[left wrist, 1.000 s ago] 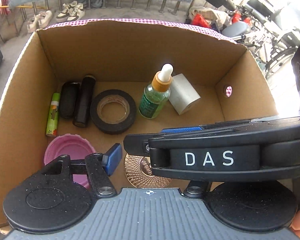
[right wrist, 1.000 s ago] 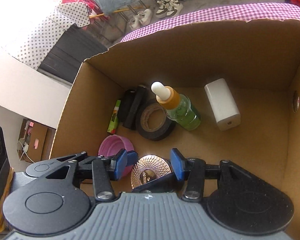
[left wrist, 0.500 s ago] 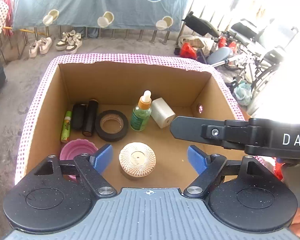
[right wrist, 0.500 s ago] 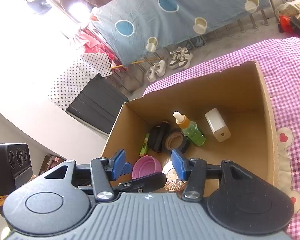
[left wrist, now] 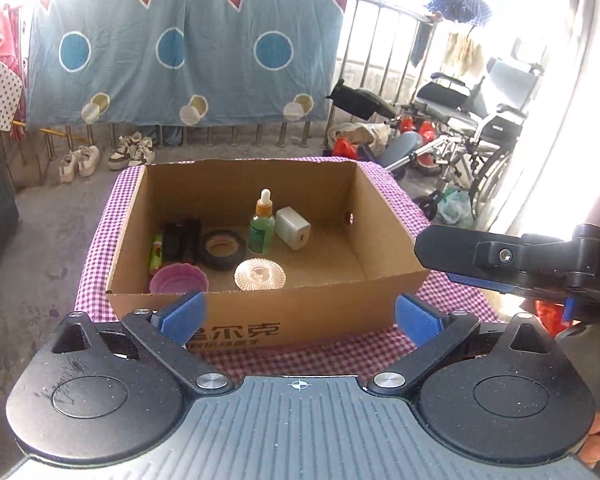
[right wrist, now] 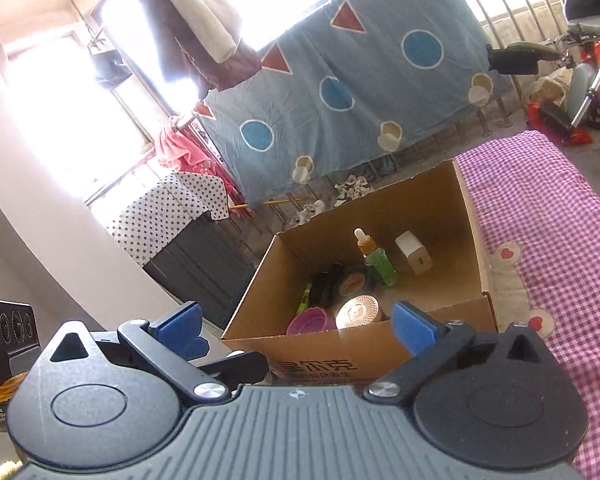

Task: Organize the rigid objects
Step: 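Withdraw the right gripper toward the white supplement bottle, then grasp the white supplement bottle around its body with the right gripper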

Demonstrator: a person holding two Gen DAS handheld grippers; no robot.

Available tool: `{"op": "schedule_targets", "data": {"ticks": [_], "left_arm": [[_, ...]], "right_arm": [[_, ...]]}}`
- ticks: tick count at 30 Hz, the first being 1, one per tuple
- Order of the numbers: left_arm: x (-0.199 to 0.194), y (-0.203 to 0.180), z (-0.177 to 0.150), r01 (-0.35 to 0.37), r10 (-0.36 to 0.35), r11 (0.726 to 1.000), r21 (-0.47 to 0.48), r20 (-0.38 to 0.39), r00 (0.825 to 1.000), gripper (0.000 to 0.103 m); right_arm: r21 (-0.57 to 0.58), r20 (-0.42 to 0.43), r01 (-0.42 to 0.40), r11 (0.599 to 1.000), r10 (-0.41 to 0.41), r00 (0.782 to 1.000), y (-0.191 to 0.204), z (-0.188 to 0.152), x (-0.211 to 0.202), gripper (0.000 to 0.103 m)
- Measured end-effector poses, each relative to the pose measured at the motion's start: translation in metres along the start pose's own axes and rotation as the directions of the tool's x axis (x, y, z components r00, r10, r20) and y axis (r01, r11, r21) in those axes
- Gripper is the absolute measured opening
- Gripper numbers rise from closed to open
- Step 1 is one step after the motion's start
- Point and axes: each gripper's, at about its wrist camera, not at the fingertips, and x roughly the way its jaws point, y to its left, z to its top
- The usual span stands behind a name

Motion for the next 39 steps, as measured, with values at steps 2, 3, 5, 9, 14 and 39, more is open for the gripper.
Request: {"op": "schedule_targets", "data": {"ticks": [2, 3, 5, 9, 14, 39], "left_arm": [[-0.005, 0.005, -0.008, -0.017, 0.017, 1.0, -0.009, 0.005, 1.0, 0.102], [-0.008, 0.009, -0.013, -0.032, 0.032, 0.999, -0.013, 0.008, 0.999, 0.102], [-0.011, 0.014, -0.02, -0.05, 0.051, 0.999, -0.014, 0.008, 0.999, 0.102], [-0.014, 0.023, -0.03, -0.078, 0.078, 0.997, -0.016, 0.007, 0.997, 0.102], [-0.014, 0.035, -0.041, -0.102, 0.102, 0.994, -0.028, -0.002, 0.995, 0.102], [0.037, 0.064, -0.054, -0.158, 0.158, 0.987, -0.013, -0.007, 0.987, 0.099]], "right_arm": [[-0.013, -0.002, -0.003, 1.0, 0.003, 1.0, 0.008, -0.01, -0.005, 0.103], [-0.02, -0.001, -0.006, 1.0, 0.006, 1.0, 0.011, -0.014, -0.006, 0.103], [-0.028, -0.007, -0.013, 1.0, 0.013, 1.0, 0.018, -0.02, -0.006, 0.103], [-0.035, -0.039, -0.041, 0.999, 0.04, 0.998, 0.029, -0.03, 0.002, 0.103], [-0.05, -0.081, -0.056, 0.997, 0.052, 0.995, 0.042, -0.039, 0.016, 0.103], [0.074, -0.211, -0.054, 0.996, 0.068, 0.975, 0.019, -0.042, 0.091, 0.088]]}}
